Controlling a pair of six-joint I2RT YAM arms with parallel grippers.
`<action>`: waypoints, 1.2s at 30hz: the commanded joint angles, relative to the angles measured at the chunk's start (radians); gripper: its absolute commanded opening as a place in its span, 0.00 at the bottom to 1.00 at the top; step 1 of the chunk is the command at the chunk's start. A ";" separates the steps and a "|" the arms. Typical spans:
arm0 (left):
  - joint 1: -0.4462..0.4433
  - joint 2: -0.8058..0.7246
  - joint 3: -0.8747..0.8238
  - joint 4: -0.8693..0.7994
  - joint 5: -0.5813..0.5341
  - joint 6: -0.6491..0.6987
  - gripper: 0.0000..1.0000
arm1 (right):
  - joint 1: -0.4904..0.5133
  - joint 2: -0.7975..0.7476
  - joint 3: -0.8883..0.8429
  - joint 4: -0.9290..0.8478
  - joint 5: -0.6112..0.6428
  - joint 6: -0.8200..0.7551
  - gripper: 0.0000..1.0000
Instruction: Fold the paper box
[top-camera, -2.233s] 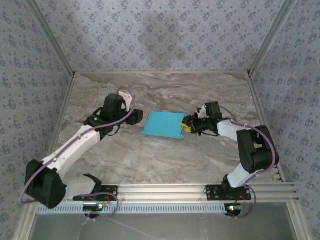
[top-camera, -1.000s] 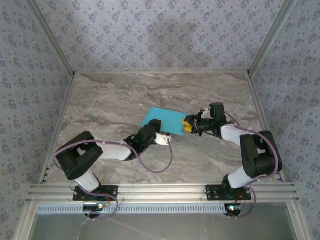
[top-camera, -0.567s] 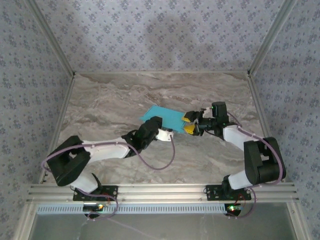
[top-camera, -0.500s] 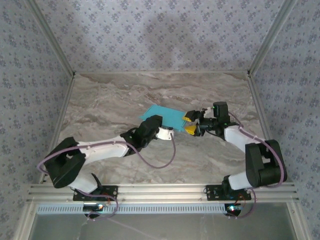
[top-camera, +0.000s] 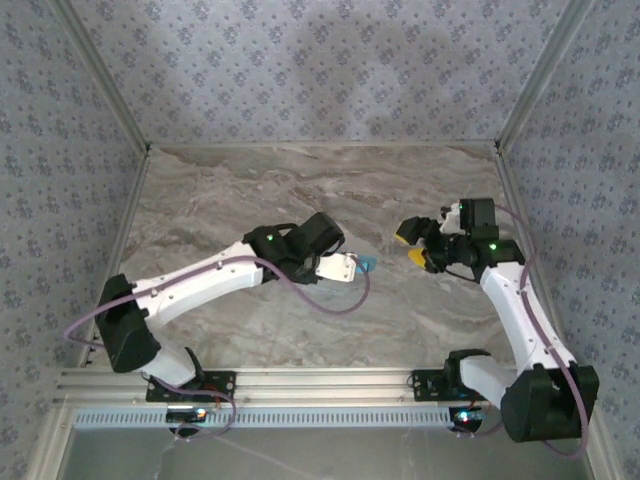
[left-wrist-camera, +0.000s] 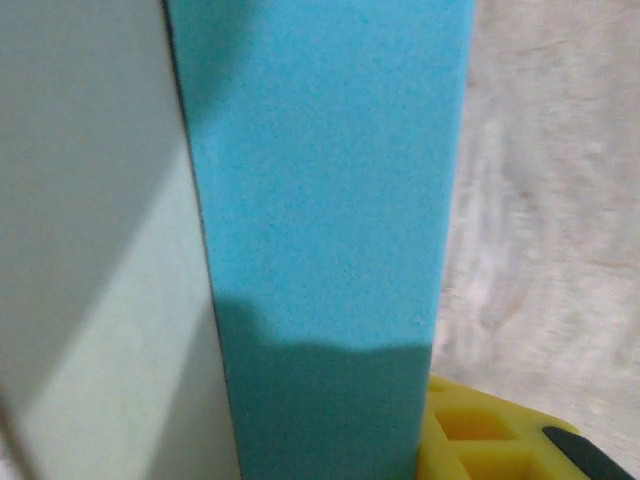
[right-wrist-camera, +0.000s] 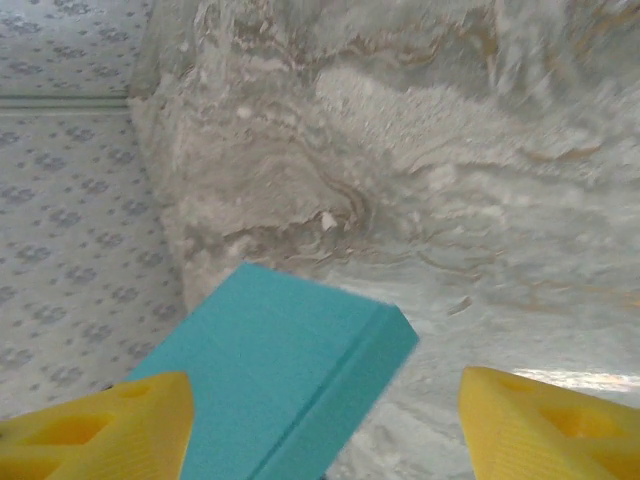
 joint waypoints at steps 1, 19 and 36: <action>-0.005 0.083 0.111 -0.306 0.143 -0.104 0.34 | 0.022 0.003 0.090 -0.188 0.157 -0.147 0.69; 0.006 0.217 0.137 -0.198 0.163 -0.213 0.49 | 0.064 0.047 0.074 -0.128 0.077 -0.164 0.50; 0.052 -0.039 -0.167 0.035 0.245 -0.292 0.49 | 0.263 0.210 0.189 -0.245 0.234 -0.146 0.43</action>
